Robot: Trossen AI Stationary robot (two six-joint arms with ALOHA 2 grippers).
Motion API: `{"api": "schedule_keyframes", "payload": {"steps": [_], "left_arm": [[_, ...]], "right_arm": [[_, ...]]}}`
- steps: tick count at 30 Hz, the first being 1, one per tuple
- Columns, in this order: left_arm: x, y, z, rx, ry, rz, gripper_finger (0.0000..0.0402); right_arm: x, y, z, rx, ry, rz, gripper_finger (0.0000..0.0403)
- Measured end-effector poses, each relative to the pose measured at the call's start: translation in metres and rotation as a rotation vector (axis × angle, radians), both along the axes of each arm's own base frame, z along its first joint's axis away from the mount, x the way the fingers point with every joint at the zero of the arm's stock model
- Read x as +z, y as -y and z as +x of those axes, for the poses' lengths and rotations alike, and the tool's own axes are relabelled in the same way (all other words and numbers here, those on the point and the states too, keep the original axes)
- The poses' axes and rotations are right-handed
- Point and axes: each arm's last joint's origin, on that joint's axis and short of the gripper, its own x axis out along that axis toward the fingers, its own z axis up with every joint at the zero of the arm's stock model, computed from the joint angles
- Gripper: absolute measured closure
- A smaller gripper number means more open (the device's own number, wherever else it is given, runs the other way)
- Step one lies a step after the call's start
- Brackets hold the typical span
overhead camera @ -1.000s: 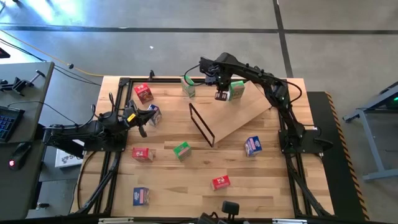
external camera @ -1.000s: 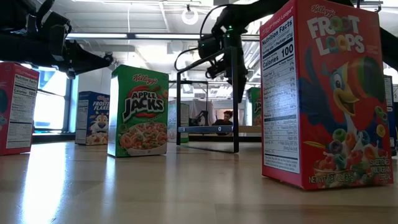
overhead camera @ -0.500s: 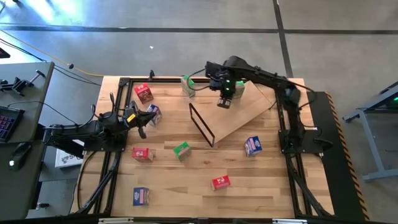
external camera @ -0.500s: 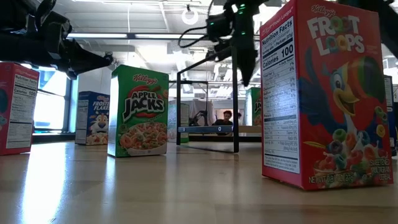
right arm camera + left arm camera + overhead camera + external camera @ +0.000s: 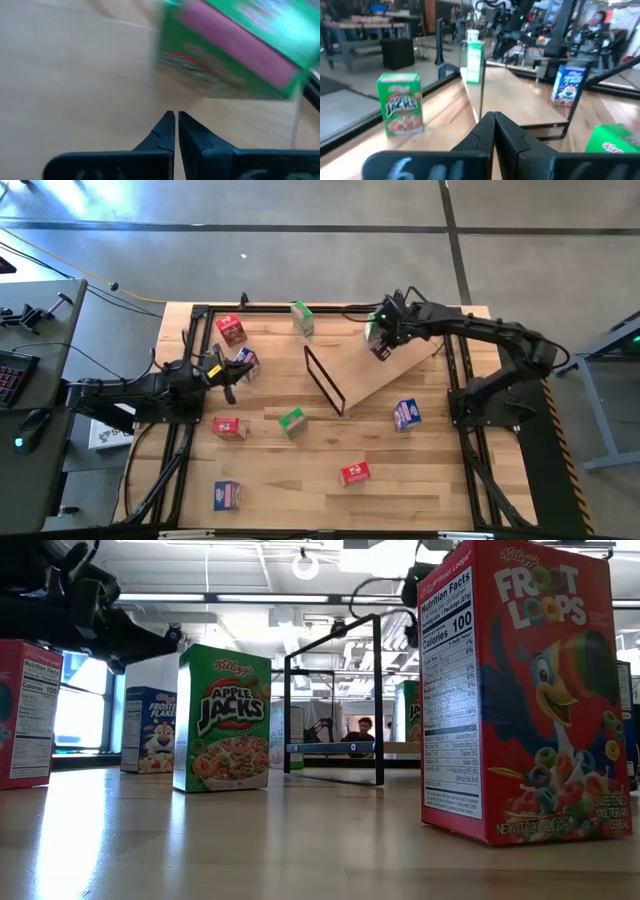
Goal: Stack cereal on shelf
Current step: Put the bottom green cereal box on the shelf, then put the middle blue cereal box on the shelf
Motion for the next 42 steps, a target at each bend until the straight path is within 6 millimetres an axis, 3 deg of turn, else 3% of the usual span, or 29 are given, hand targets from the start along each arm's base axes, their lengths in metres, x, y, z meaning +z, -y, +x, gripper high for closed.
{"api": "schedule_keyframes", "payload": {"steps": [4,10,19,24,28,32,37,42], "left_arm": [[-0.001,-0.001,0.003,0.036,-0.023,-0.022,0.0399],[0.017,-0.002,0.008,0.029,-0.022,-0.021,0.0399],[0.037,-0.004,0.015,0.083,-0.059,-0.074,0.0388],[0.057,-0.004,0.017,0.103,-0.18,-0.123,0.0363],[0.069,-0.003,0.024,0.062,-0.236,-0.135,0.0352],[0.069,-0.003,0.035,0.025,-0.199,-0.132,0.0362],[0.061,-0.005,0.043,0.02,-0.057,-0.093,0.0394],[0.048,-0.008,0.043,0.037,-0.005,-0.087,0.0397]], "right_arm": [[-0.011,0.008,-0.005,-0.053,0.003,-0.047,0.0403],[-0.015,0.018,-0.006,-0.091,0.04,-0.105,0.0403],[-0.014,0.014,-0.008,-0.062,0.018,-0.103,0.0403],[-0.001,-0.007,-0.017,0.06,0.032,-0.036,0.0403],[-0.006,-0.03,-0.028,0.172,0.24,0.044,0.0403],[-0.004,-0.06,-0.042,0.148,0.314,0.113,0.0403],[0.033,-0.101,-0.052,0.058,0.318,0.156,0.0396],[0.059,-0.139,-0.058,-0.067,0.26,0.316,0.033]]}}
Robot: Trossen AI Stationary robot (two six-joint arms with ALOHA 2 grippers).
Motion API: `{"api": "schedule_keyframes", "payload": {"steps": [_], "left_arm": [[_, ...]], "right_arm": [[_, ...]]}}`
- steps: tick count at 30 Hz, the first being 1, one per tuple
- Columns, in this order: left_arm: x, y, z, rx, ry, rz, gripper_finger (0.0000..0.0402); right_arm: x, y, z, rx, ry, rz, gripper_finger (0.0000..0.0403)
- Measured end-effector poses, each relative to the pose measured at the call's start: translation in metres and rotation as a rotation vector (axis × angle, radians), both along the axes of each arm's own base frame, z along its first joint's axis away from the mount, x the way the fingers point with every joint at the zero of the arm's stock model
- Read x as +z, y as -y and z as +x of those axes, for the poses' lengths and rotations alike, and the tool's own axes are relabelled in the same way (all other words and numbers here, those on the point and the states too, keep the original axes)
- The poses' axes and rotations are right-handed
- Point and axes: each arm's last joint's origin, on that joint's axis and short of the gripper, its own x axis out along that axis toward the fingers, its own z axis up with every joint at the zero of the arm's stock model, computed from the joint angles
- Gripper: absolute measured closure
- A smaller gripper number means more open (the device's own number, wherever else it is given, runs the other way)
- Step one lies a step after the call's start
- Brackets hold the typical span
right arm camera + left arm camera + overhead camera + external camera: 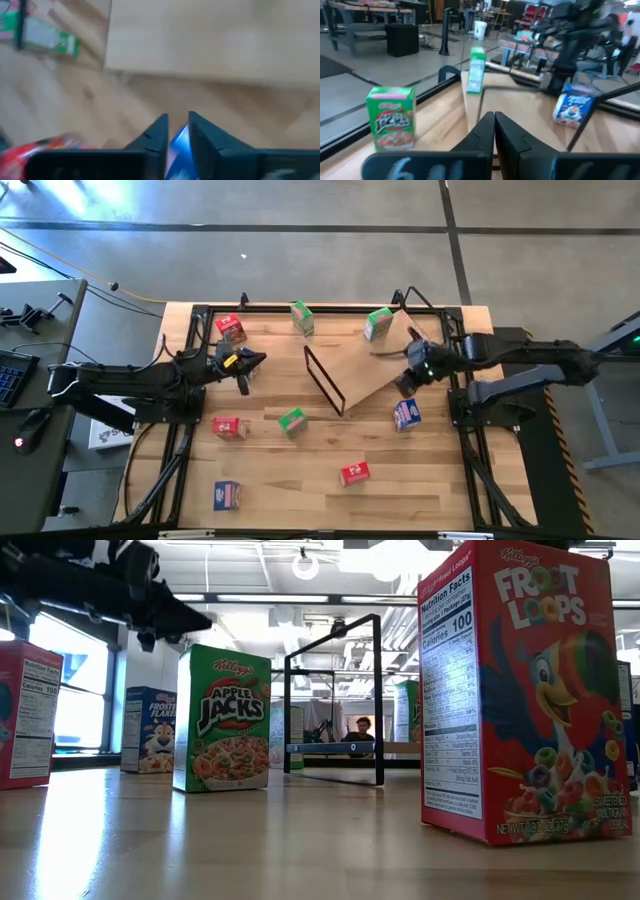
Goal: Stack cereal on shelf
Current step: Put the middle blue cereal box on the shelf
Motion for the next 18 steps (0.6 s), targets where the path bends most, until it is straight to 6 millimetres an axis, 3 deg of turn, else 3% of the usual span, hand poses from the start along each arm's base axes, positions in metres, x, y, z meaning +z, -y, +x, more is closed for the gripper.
{"api": "schedule_keyframes", "payload": {"steps": [3,9,13,18], "left_arm": [[-0.007,-0.002,-0.001,0.016,-0.005,0.008,0.0399],[-0.013,-0.006,-0.003,0.045,-0.021,0.029,0.0401],[-0.013,-0.007,-0.004,0.033,-0.027,0.043,0.0401],[-0.013,-0.007,-0.003,0.031,-0.032,0.049,0.0401]], "right_arm": [[0.0,-0.02,0.0,-0.057,-0.085,0.079,0.0269],[-0.022,-0.048,0.011,-0.202,-0.289,0.129,0.0162],[-0.036,-0.054,0.022,-0.267,-0.379,0.17,0.013],[-0.048,-0.057,0.029,-0.31,-0.477,0.167,0.0123]]}}
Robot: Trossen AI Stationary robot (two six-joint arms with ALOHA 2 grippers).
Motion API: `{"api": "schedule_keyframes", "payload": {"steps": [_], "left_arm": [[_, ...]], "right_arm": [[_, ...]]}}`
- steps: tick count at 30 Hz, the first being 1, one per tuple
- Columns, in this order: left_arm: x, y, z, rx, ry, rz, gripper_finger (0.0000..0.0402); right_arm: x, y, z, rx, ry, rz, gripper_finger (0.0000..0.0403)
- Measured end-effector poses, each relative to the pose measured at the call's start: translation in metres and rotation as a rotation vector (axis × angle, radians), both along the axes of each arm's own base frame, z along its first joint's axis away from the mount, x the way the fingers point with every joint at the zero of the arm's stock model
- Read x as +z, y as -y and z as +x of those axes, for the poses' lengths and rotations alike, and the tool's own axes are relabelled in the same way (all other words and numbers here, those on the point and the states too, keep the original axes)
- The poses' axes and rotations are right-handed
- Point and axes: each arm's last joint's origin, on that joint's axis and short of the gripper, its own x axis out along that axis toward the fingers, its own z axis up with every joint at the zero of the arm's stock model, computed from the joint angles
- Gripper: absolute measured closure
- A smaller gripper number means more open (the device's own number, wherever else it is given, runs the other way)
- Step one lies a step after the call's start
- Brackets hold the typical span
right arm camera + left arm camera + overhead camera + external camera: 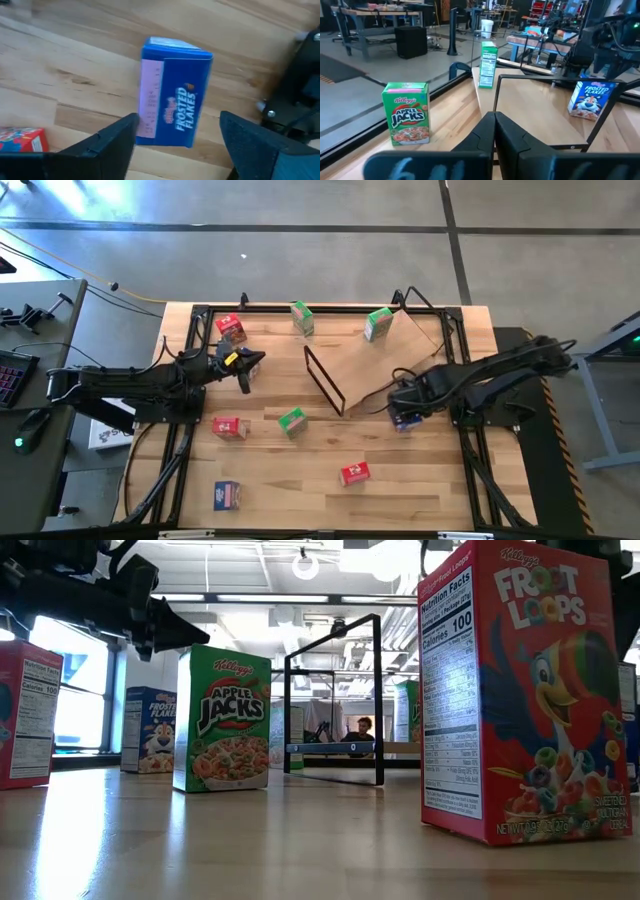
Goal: Stack cereal on shelf
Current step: Put the middle blue cereal box on the shelf
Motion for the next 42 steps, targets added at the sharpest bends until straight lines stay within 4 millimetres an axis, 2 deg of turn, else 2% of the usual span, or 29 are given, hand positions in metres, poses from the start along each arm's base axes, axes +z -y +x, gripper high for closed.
{"api": "schedule_keyframes", "payload": {"steps": [7,18,27,31,38,42], "left_arm": [[0.0,0.0,0.0,-0.001,-0.003,0.001,0.0401],[-0.001,0.001,0.0,-0.025,-0.007,-0.002,0.0401],[-0.002,0.001,0.0,-0.025,-0.024,-0.006,0.0401],[-0.002,0.001,0.0,-0.025,-0.024,-0.006,0.0401],[-0.002,0.001,0.0,-0.024,-0.024,-0.006,0.0401],[-0.002,0.001,0.0,-0.023,-0.021,-0.014,0.0401]], "right_arm": [[-0.003,0.002,0.01,-0.015,0.054,-0.015,0.0123],[-0.004,0.011,0.01,0.005,0.035,-0.028,0.0122],[-0.02,0.016,0.009,0.046,0.024,0.012,0.0112],[-0.02,0.017,0.013,0.075,0.056,0.018,0.0135],[-0.02,0.019,0.014,0.122,0.072,0.025,0.0216],[-0.018,0.021,0.015,0.169,0.076,0.031,0.0244]]}}
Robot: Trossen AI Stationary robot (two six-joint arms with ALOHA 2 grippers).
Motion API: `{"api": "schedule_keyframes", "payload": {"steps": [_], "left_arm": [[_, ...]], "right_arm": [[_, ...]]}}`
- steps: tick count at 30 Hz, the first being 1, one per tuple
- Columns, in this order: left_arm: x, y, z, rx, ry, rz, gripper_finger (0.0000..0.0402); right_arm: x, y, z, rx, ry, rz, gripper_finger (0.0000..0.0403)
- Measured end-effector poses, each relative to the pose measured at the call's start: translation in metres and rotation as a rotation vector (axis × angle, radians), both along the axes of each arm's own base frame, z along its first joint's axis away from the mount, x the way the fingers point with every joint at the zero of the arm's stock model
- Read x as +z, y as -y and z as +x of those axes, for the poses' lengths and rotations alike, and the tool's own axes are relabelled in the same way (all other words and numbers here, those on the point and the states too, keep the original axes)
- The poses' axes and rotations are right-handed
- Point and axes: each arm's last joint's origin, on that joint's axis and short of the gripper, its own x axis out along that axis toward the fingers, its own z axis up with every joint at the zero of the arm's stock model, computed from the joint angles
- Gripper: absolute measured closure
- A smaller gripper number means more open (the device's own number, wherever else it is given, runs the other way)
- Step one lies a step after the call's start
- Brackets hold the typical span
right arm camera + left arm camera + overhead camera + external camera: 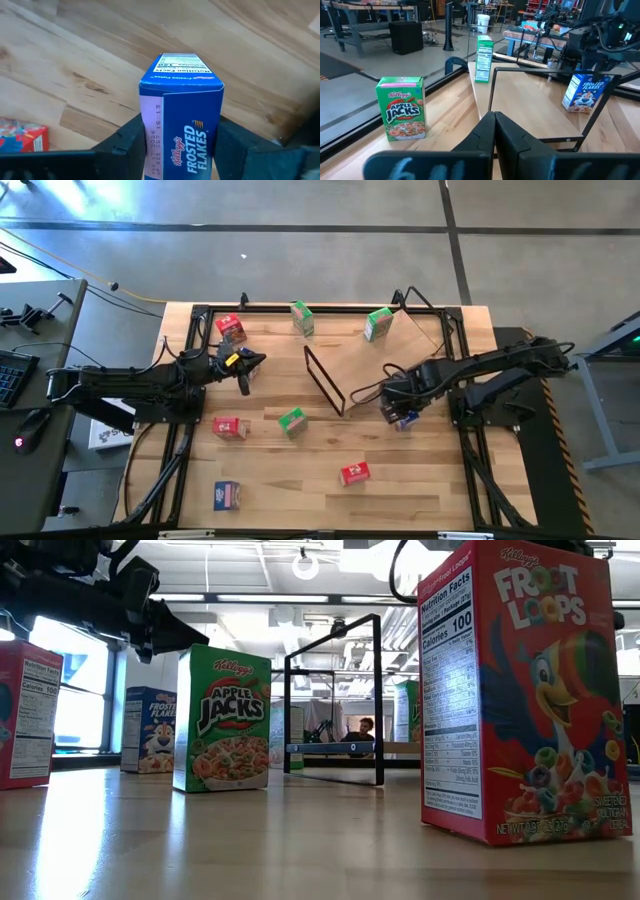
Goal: Stack cereal on shelf
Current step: Put the middle blue cereal box on the shelf
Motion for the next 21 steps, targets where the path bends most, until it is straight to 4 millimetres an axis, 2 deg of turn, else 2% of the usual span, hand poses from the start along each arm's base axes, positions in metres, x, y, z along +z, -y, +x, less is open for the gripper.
{"api": "schedule_keyframes", "payload": {"steps": [5,10,14,16,21], "left_arm": [[0.0,0.0,0.0,0.001,0.004,-0.009,0.0401],[0.0,0.0,0.0,0.003,0.012,-0.026,0.0401],[0.0,0.0,0.0,0.004,0.015,-0.032,0.0401],[0.0,0.0,0.0,0.004,0.017,-0.033,0.0401],[0.0,0.0,0.0,-0.003,0.019,-0.041,0.0401]], "right_arm": [[0.024,0.005,0.008,0.135,0.072,0.01,0.0248],[0.067,0.024,0.018,0.357,0.176,-0.09,0.0248],[0.095,0.054,0.032,0.566,0.155,-0.265,0.0248],[0.103,0.073,0.046,0.676,0.142,-0.334,0.0249],[0.099,0.122,0.089,0.971,0.088,-0.423,0.0249]]}}
